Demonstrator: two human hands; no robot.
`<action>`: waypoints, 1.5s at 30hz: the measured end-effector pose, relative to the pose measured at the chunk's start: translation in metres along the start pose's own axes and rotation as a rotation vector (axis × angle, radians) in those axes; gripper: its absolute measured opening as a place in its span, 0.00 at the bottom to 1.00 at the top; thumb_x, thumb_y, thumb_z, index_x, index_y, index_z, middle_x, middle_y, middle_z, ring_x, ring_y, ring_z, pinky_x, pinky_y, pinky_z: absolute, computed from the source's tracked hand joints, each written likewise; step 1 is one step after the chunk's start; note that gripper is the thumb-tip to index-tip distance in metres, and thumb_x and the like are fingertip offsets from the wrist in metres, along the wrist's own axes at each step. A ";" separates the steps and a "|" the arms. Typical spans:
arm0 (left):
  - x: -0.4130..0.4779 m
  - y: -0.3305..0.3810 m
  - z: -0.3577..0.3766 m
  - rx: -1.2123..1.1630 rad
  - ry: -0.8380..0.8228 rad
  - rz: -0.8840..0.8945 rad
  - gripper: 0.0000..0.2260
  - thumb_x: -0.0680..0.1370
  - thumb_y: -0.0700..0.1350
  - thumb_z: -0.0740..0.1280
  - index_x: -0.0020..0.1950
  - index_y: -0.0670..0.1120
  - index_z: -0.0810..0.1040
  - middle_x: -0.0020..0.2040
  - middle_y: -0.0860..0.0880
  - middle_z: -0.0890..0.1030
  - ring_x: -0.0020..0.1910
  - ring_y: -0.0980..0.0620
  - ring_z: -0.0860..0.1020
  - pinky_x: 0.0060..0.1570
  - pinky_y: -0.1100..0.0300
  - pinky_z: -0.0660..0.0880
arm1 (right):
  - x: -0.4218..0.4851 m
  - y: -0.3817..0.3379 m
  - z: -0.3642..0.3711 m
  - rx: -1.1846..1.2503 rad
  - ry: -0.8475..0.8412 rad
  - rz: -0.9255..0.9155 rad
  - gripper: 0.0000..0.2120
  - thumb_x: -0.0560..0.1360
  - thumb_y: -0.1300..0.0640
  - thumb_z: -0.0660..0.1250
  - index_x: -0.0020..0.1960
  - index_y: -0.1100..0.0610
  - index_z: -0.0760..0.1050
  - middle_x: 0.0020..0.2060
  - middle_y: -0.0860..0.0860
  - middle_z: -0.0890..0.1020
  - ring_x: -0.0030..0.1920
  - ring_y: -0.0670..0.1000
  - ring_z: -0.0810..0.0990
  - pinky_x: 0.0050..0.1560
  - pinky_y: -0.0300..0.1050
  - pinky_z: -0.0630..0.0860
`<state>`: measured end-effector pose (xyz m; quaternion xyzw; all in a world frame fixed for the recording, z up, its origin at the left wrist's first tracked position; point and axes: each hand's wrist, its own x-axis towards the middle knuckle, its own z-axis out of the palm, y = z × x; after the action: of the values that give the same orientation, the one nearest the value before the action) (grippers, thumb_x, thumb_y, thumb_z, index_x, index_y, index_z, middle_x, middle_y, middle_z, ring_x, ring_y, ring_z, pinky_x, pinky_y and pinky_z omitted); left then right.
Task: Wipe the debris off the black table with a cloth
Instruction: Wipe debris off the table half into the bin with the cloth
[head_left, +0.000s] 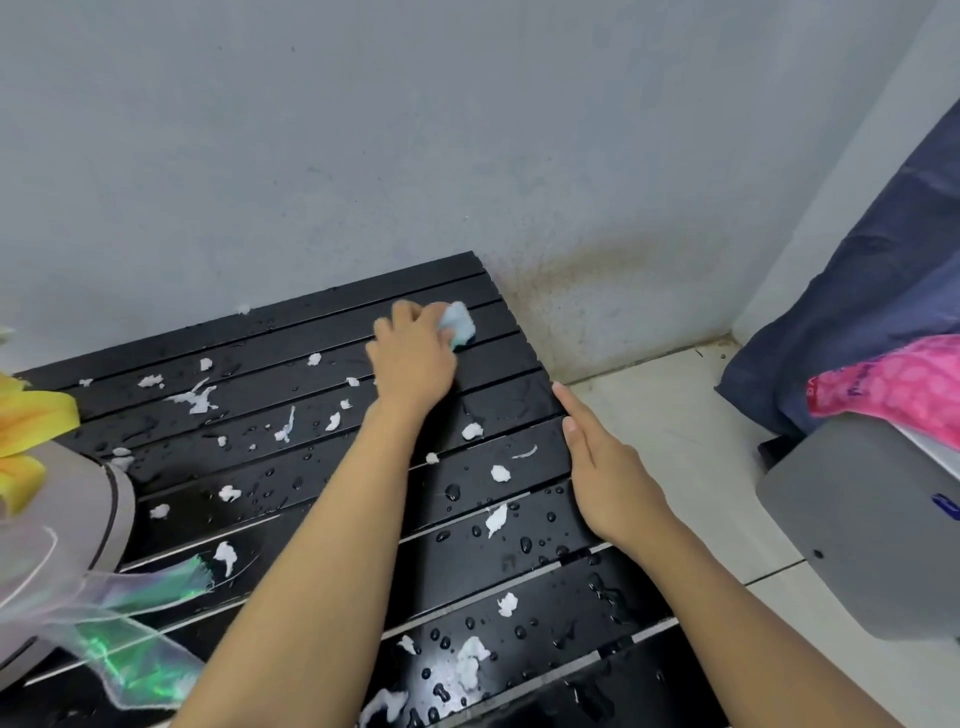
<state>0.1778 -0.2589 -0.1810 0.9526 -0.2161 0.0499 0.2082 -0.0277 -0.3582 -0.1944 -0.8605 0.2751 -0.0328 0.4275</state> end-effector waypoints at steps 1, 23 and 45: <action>-0.006 0.010 0.003 -0.029 -0.019 0.068 0.17 0.81 0.46 0.59 0.70 0.54 0.70 0.63 0.47 0.70 0.58 0.41 0.68 0.57 0.49 0.65 | 0.000 -0.001 -0.001 -0.002 0.005 0.001 0.20 0.82 0.41 0.42 0.73 0.28 0.50 0.45 0.56 0.84 0.45 0.55 0.81 0.52 0.52 0.78; -0.082 0.003 -0.018 -0.298 -0.270 0.390 0.17 0.78 0.47 0.62 0.66 0.57 0.74 0.57 0.52 0.73 0.55 0.47 0.70 0.59 0.52 0.66 | 0.000 -0.006 -0.003 -0.036 0.006 0.031 0.20 0.83 0.41 0.42 0.74 0.28 0.51 0.34 0.49 0.78 0.41 0.52 0.78 0.51 0.53 0.76; -0.010 0.013 -0.014 -0.142 -0.037 -0.010 0.18 0.80 0.47 0.58 0.70 0.55 0.71 0.63 0.47 0.70 0.60 0.42 0.67 0.61 0.49 0.63 | 0.011 0.011 0.001 0.390 -0.061 -0.022 0.20 0.84 0.46 0.47 0.75 0.34 0.58 0.75 0.39 0.63 0.74 0.40 0.59 0.69 0.36 0.52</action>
<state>0.1631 -0.2602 -0.1653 0.9373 -0.2180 0.0160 0.2716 -0.0230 -0.3678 -0.2055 -0.7649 0.2409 -0.0641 0.5940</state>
